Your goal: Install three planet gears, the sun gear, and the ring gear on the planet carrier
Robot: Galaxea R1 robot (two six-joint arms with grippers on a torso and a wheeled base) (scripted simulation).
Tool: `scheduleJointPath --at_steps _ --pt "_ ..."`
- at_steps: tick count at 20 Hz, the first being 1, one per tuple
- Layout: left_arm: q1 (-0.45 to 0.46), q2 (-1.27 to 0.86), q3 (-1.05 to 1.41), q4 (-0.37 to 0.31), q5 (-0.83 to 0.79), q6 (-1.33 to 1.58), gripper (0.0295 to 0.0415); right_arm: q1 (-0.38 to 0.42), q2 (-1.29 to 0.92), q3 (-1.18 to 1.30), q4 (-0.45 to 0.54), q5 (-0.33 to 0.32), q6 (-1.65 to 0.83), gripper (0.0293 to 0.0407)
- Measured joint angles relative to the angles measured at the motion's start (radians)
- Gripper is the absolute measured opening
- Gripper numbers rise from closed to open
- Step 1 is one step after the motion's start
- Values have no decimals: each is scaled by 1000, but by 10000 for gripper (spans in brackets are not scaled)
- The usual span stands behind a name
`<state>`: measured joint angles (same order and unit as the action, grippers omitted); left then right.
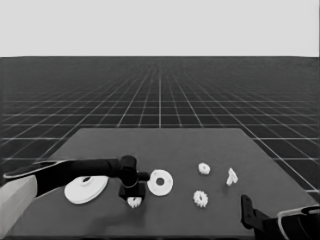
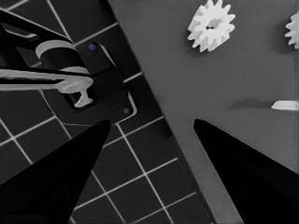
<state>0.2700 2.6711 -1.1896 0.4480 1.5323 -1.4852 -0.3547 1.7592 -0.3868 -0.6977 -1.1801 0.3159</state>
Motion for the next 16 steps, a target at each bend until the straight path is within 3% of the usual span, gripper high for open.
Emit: scheduleJointPath --at_steps 2,10,12,16 --pt "1 0 -1 1 0 0 314 0 0 0 0 0 0 385" --pt "0 0 -1 1 0 1 312 0 0 0 0 0 0 385" --pt "-142 -24 110 -143 43 -76 312 0 0 0 0 0 0 385" --pt "-226 -26 135 -224 44 -98 312 0 0 0 0 0 0 385"
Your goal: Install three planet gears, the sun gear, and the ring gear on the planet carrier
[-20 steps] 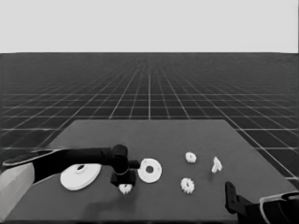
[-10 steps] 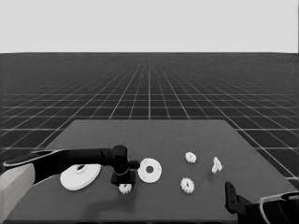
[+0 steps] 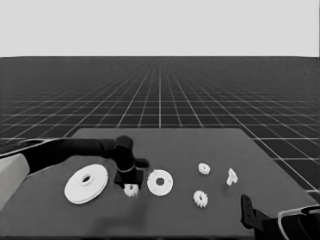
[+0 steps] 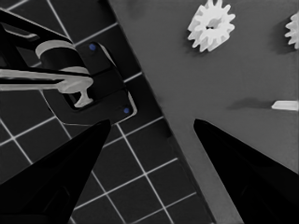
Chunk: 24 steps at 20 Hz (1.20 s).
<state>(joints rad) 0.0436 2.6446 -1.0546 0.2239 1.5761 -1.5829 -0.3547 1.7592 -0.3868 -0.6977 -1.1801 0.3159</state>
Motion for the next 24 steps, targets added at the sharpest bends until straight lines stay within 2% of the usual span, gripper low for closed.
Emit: scheduleJointPath --at_steps 4,6,8,14,15,17,24 --pt "-9 0 1 -10 -1 -1 312 0 0 0 0 0 0 385" --pt "-26 191 -199 -27 -2 5 313 0 0 0 0 0 0 385" --pt "-30 261 -288 -32 -7 27 312 0 0 0 0 0 0 385" --pt "-31 295 -339 -34 -10 42 312 0 0 0 0 0 0 385" --pt "36 300 -368 38 -17 65 312 0 0 0 0 0 0 385" --pt "108 308 -410 103 -31 95 312 0 0 0 0 0 0 385" --pt "139 314 -438 134 -42 114 312 0 0 0 0 0 0 385"
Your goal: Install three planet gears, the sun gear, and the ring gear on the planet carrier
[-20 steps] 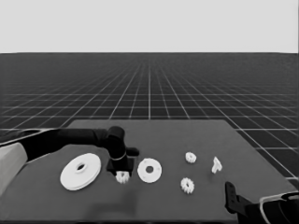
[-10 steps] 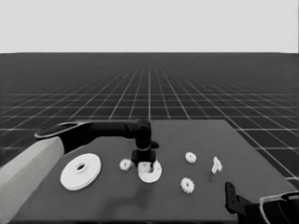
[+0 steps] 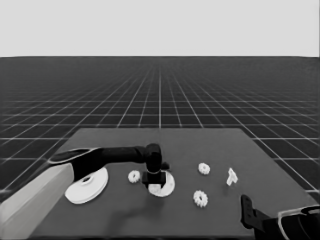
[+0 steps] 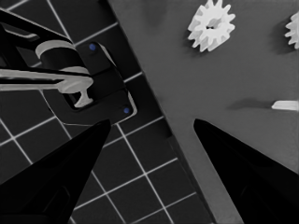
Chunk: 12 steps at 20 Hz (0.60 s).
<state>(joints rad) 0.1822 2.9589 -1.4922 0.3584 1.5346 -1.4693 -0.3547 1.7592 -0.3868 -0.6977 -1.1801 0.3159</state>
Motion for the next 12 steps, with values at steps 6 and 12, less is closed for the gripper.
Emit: scheduleJointPath --at_steps 6,12 --pt "1 0 -1 1 0 0 385 0 0 0 0 0 0 385" --pt "-105 -16 77 -104 28 -54 385 0 0 0 0 0 0 385"
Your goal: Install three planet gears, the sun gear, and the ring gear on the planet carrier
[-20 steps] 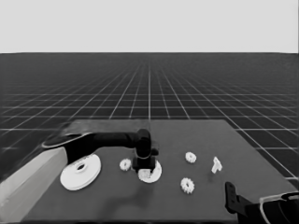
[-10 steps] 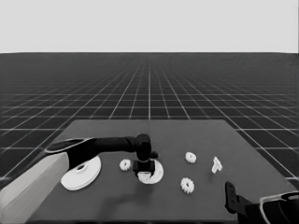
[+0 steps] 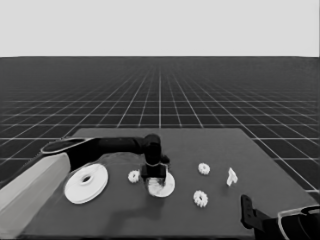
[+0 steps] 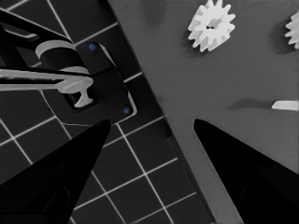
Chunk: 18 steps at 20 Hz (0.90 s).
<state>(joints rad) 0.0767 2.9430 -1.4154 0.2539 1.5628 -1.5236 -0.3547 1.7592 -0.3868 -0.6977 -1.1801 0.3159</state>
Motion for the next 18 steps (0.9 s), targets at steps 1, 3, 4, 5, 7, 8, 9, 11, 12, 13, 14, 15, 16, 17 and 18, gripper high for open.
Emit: scheduleJointPath --at_steps 1,3,4,5,7,8,9,11,12,13,14,15,16,17,18 --pt "-28 -1 10 -26 2 -8 385 0 0 0 0 0 0 385" --pt "-53 -2 18 -51 3 -14 385 0 0 0 0 0 0 385" --pt "-58 -2 19 -56 3 -15 385 0 0 0 0 0 0 385" --pt "-61 -2 19 -59 3 -16 385 0 0 0 0 0 0 385" --pt "-63 -2 20 -62 3 -16 385 0 0 0 0 0 0 385" --pt "-64 -2 20 -63 3 -16 385 0 0 0 0 0 0 385" --pt "-77 -97 15 -78 -21 103 385 0 0 0 0 0 0 385" --pt "-89 -202 -45 -94 -43 243 385 0 0 0 0 0 0 385" --pt "-90 -217 -66 -98 -47 277 385 0 0 0 0 0 0 385" --pt "-91 -224 -79 -100 -50 298 385 0 0 0 0 0 0 385" --pt "-91 -228 -87 -101 -52 310 385 0 0 0 0 0 0 385" --pt "-91 -229 -92 -102 -53 318 385 0 0 0 0 0 0 385" --pt "-91 -230 -95 -102 -53 322 385 0 0 0 0 0 0 385" --pt "-91 -231 -97 -103 -54 325 385 0 0 0 0 0 0 385" --pt "-91 -231 -98 -103 -54 326 385 0 0 0 0 0 0 385"
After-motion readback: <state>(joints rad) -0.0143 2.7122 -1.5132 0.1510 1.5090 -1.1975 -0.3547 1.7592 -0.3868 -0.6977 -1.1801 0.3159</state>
